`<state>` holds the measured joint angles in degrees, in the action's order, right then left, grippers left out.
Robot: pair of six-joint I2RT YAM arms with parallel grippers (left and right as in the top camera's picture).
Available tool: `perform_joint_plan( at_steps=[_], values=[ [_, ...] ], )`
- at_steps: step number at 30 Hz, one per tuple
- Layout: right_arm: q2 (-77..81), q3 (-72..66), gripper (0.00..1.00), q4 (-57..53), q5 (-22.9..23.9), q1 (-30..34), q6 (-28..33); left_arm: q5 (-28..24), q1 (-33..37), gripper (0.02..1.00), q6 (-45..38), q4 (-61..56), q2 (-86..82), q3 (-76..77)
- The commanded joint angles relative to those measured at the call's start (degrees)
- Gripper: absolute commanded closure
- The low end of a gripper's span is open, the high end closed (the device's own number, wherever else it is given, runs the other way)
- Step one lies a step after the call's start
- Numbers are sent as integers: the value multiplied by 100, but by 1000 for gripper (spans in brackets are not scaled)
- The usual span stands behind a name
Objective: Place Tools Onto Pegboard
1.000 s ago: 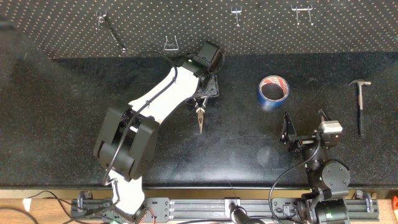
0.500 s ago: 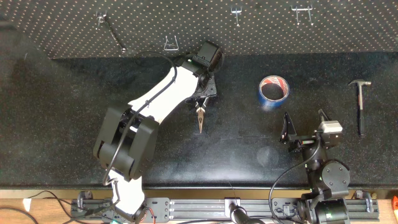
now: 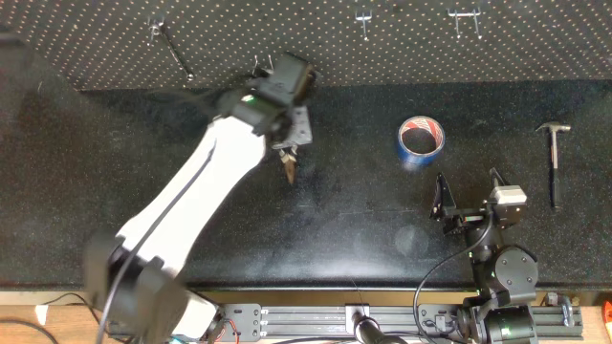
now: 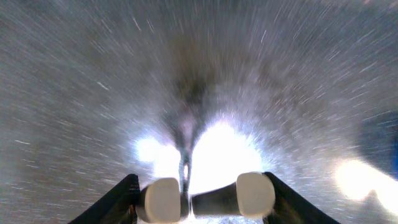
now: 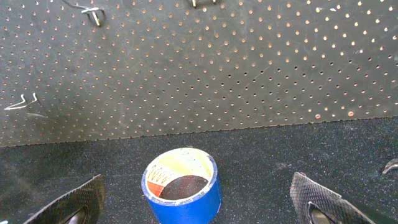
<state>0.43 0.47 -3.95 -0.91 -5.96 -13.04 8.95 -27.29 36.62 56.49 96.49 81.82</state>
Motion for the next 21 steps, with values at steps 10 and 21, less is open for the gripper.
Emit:
perform_joint_plan(
  at_steps=[10, 21],
  values=[
    [-35, -24, 23, -26, 48, -24, -66, 1950, 328, 989, -2385, -3101, -1062, 52],
    [-35, -24, 27, -26, 48, -24, -66, 1738, 378, 989, -2385, -3637, -31, 48]
  ],
)
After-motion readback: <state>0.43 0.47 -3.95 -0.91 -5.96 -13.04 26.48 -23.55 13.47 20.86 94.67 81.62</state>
